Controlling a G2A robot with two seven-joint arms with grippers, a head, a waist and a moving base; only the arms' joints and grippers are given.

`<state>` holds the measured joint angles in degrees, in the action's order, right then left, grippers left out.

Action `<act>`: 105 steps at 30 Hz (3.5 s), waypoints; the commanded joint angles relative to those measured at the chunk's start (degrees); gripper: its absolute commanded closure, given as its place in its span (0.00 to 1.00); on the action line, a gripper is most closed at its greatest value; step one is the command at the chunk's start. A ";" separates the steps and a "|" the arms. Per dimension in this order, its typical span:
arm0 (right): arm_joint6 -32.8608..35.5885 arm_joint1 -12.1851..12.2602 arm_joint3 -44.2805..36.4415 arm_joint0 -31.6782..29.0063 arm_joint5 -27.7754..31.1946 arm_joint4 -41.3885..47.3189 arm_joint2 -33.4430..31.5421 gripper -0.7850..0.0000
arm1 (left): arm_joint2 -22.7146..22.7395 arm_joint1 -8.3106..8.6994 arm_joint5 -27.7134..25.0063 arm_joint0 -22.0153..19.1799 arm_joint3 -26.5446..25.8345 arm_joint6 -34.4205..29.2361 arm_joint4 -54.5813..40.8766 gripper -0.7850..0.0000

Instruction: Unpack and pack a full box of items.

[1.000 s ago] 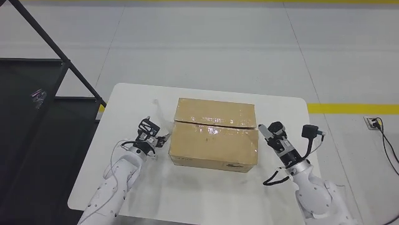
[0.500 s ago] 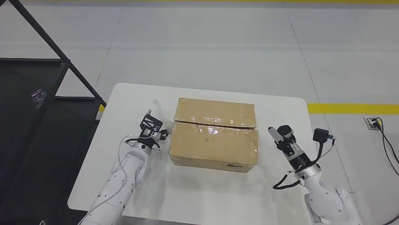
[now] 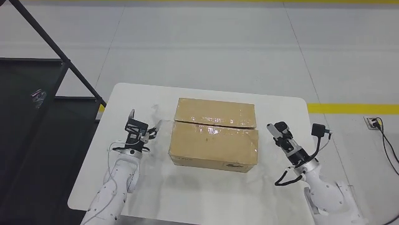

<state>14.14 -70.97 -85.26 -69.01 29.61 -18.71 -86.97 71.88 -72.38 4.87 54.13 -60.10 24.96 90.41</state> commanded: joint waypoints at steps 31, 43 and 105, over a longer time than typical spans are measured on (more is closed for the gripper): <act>1.04 0.62 3.99 2.21 0.50 3.52 0.10 0.00 | 5.48 0.74 7.52 3.22 -4.30 -14.66 7.91 0.00; 1.69 0.77 4.57 3.29 -0.35 3.90 0.75 0.00 | 6.85 0.17 13.65 3.44 -4.07 -13.41 6.69 0.00; 12.80 2.49 8.36 8.94 0.75 6.23 0.52 0.00 | 19.22 2.85 -11.96 27.30 -32.68 -9.19 1.26 0.00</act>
<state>25.22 -68.69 -76.70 -60.38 31.43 -11.75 -85.99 90.39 -69.59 -5.91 80.80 -91.81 14.83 93.44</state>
